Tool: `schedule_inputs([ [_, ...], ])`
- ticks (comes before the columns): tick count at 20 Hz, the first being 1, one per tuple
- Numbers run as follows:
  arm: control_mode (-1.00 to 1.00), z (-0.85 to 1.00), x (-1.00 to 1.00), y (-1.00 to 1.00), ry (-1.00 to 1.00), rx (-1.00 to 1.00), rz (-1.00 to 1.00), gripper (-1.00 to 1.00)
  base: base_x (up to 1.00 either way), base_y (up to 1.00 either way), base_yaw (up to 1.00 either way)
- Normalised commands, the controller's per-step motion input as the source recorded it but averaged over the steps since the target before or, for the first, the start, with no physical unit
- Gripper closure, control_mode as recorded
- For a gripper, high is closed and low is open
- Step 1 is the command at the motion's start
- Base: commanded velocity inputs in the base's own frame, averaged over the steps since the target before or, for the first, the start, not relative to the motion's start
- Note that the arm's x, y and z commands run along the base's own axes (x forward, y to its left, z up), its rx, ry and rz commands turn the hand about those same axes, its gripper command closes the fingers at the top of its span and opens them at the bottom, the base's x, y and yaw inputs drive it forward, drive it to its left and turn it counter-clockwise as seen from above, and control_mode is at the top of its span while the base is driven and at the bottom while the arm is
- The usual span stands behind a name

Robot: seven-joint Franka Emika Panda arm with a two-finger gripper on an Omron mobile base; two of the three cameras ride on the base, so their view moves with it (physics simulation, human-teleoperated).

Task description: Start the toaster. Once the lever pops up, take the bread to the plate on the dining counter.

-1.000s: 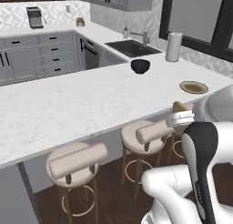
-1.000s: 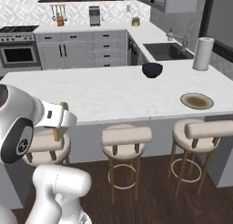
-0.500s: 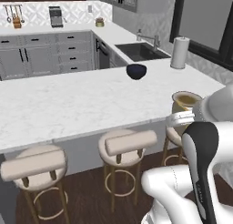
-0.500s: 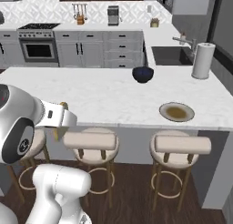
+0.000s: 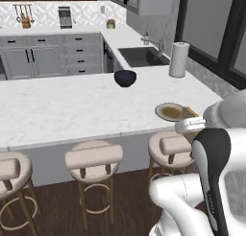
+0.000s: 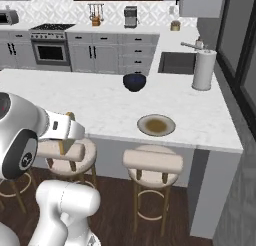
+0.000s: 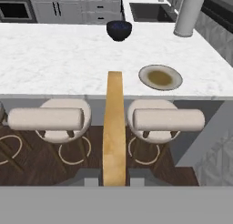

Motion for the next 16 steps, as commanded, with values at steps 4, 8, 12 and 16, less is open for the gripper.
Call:
schedule_inputs([
  [4, 1.0, 0.0, 0.0, 0.0, 0.0, 0.0, 0.0, 1.0, 0.22, -0.82, 0.32],
  [8, 1.0, 0.0, 0.0, 0.0, 0.0, 0.0, 0.0, 1.0, 0.22, -0.53, 0.12],
  [12, 1.0, 0.0, 0.0, 0.0, 0.0, 0.0, 0.0, 1.0, 0.3, -0.52, 0.07],
  [16, 1.0, 0.0, 0.0, 0.0, 0.0, 0.0, 0.0, 1.0, 0.33, -0.44, 0.0],
])
